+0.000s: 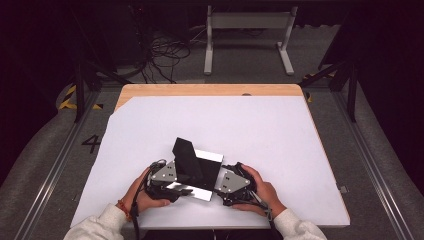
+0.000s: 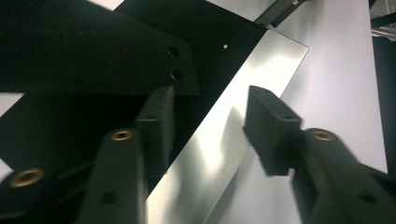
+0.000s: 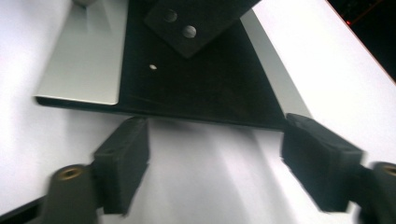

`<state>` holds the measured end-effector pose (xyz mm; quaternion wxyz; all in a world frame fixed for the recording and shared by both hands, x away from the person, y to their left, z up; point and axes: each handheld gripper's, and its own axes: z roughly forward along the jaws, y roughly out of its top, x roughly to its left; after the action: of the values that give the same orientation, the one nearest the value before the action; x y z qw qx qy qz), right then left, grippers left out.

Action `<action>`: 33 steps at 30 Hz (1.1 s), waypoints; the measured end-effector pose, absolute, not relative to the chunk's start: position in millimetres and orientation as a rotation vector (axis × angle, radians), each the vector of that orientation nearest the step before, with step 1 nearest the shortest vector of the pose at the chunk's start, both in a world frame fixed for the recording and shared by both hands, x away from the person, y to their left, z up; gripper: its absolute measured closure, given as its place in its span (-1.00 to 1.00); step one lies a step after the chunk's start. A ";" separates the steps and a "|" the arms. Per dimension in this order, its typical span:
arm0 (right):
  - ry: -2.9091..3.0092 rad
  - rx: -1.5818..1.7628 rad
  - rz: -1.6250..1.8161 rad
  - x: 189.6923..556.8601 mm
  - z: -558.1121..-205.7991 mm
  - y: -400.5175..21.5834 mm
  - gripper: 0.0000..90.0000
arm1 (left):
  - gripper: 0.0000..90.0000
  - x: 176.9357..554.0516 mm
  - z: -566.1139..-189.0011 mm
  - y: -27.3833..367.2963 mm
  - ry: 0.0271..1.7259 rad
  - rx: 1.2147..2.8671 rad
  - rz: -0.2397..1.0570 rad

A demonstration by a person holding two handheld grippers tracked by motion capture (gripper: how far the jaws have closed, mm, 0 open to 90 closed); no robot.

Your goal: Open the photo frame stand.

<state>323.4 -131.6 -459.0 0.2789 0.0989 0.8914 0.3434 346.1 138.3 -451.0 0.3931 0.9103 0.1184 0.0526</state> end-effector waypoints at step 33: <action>2.390 0.214 0.947 325.5 -461.2 -107.1 -0.47 | -0.47 344.2 -470.8 207.4 0.577 2.281 0.132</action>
<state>325.5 -107.1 -461.2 0.2775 0.0797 0.8901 0.3526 344.2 207.4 -470.8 0.3824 0.8943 0.2264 0.0519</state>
